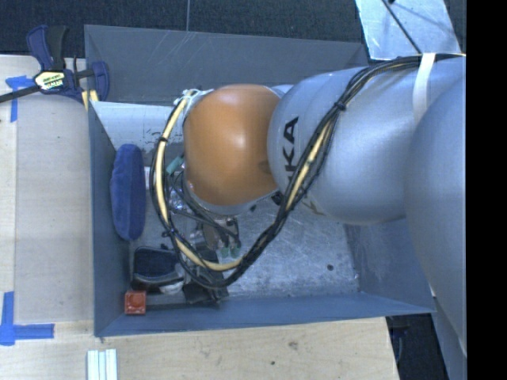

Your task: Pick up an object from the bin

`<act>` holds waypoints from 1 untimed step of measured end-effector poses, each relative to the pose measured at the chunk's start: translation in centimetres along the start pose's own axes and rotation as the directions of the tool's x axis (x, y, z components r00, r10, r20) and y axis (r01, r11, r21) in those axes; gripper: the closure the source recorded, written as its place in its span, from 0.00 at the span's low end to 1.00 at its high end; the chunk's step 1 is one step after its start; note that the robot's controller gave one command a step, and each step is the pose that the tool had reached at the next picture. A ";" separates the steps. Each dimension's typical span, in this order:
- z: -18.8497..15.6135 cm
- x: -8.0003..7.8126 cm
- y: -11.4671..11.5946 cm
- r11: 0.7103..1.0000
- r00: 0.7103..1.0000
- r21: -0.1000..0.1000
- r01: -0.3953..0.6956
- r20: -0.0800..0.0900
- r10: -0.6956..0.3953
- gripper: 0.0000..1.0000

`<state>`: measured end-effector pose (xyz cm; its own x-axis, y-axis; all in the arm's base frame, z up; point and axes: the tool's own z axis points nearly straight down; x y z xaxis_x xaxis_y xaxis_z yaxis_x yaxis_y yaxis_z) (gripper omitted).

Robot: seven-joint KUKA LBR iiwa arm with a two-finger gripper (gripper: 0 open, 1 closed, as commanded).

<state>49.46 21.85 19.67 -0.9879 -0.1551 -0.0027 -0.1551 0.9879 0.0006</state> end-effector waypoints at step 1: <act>12.4 1.1 -3.6 0.967 0.967 0.000 0.256 -0.003 -0.256 0.00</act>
Offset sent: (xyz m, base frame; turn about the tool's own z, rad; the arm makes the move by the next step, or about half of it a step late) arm -0.0050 -0.0357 -0.1212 -0.2597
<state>48.97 18.17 7.31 -0.9154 -0.4026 0.0004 -0.4026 0.9154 -0.0001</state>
